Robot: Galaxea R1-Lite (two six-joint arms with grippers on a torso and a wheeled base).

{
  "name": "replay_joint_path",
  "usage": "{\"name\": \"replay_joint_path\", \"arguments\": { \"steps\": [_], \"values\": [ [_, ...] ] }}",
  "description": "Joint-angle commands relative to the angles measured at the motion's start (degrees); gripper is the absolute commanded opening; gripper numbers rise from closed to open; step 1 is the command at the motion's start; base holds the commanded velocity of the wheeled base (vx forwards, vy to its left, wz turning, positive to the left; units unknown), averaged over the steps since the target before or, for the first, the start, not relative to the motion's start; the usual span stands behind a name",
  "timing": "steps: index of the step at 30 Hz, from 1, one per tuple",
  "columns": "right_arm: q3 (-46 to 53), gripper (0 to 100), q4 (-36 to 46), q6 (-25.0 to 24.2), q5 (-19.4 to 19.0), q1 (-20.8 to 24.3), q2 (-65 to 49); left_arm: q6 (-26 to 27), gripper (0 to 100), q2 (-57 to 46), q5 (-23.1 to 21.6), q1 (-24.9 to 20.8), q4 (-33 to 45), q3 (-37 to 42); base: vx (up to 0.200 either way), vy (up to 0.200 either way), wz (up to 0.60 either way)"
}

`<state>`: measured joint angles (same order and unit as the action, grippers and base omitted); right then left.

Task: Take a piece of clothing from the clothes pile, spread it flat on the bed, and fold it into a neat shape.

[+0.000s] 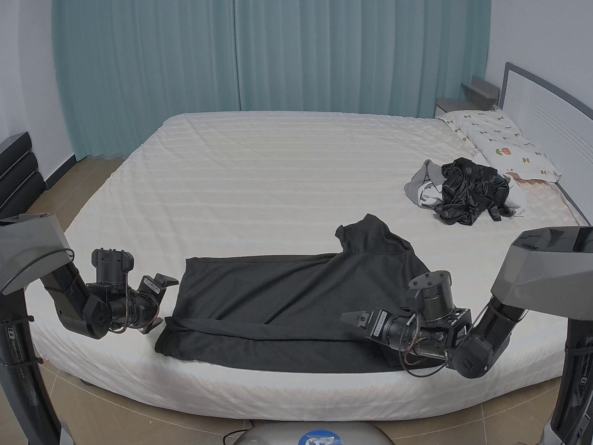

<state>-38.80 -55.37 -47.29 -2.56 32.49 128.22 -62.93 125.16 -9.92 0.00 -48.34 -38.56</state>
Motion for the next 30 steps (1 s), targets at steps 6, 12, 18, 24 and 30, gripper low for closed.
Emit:
{"name": "replay_joint_path", "arguments": {
  "steps": [6,12,18,24,30],
  "values": [
    [-6.29,100,3.95,0.00,0.10,3.81,4.67,-0.44,100,0.26,-0.01,0.26,-2.47,1.56,0.000,0.000,0.00],
    [-9.80,100,7.82,-0.09,0.10,4.07,5.55,-0.35,100,0.43,-0.01,0.26,-2.55,1.56,0.000,0.000,0.00],
    [-13.58,100,11.95,-0.09,0.19,4.07,6.08,-0.35,100,0.43,-0.01,0.26,-2.55,1.56,0.000,0.000,0.00],
    [-13.14,100,14.85,-0.09,0.19,4.87,3.79,-0.27,100,0.43,-0.01,0.26,-2.55,1.56,0.000,0.000,0.00],
    [-12.88,100,16.70,-0.17,0.54,4.95,3.79,-0.27,100,0.52,-0.01,0.26,-2.55,1.56,0.000,0.000,0.00]
  ]
}}
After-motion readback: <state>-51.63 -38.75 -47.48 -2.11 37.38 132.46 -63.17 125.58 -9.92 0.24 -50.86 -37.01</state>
